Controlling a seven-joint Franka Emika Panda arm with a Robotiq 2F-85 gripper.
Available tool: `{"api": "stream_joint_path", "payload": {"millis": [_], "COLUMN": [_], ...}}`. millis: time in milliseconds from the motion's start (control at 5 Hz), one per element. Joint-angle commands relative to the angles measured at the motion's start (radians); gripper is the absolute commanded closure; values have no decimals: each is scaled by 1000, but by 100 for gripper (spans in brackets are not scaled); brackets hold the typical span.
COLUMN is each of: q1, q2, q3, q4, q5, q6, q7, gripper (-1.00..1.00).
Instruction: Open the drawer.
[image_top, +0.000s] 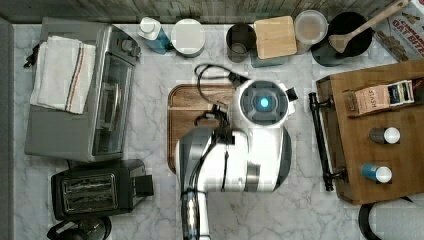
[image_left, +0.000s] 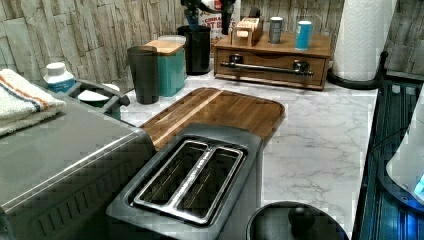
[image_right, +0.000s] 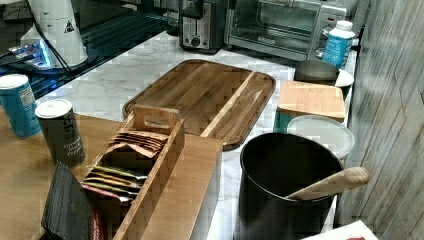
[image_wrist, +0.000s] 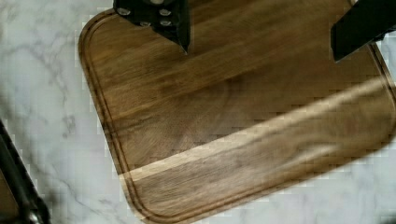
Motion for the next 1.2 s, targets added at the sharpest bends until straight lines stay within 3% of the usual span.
{"api": "stream_joint_path", "payload": {"millis": [200, 600, 800, 1200], "q1": [-24, -32, -52, -104], "q2": [-90, -50, -48, -24], "q3": [-167, -267, -266, -279], "q4": [-159, -222, -261, -314], "q5": [-4, 17, -61, -129], "q6": [105, 286, 367, 451], "q7": [-480, -784, -798, -774], "gripper": [-100, -100, -100, -100]}}
